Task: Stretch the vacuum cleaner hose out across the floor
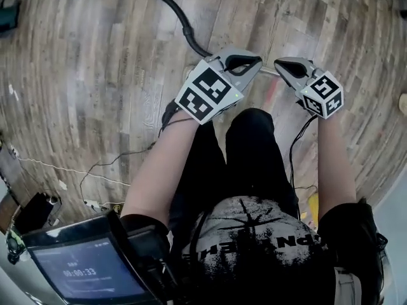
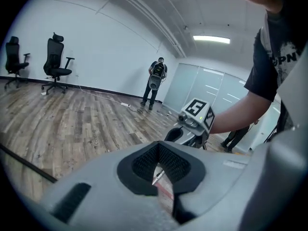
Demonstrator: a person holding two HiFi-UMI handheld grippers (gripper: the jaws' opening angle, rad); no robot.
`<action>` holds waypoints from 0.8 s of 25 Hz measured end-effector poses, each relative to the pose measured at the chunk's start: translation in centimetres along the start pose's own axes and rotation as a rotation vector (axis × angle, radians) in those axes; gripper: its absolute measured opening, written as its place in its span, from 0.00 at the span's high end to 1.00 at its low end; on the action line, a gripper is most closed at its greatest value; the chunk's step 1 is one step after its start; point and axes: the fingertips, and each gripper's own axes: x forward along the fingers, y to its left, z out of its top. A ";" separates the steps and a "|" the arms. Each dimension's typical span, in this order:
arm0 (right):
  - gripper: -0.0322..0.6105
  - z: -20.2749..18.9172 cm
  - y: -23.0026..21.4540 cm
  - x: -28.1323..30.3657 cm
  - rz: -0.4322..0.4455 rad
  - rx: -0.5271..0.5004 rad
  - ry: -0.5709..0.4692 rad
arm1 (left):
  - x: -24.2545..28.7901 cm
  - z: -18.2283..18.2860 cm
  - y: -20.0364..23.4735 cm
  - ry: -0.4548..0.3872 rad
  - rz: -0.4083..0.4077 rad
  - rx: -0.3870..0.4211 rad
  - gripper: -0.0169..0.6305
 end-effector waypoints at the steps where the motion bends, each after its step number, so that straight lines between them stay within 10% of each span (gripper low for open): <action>1: 0.94 2.2 1.5 -1.8 0.009 -0.006 -0.016 | -1.5 1.1 -0.9 0.009 0.012 -0.009 0.97; 13: 0.94 23.1 16.6 -24.9 0.086 -0.118 -0.367 | -16.2 19.8 -15.7 -0.125 0.141 0.071 0.97; 20: 0.94 28.4 24.0 -36.1 0.188 -0.165 -0.611 | -21.0 28.0 -24.5 -0.328 0.241 0.130 0.97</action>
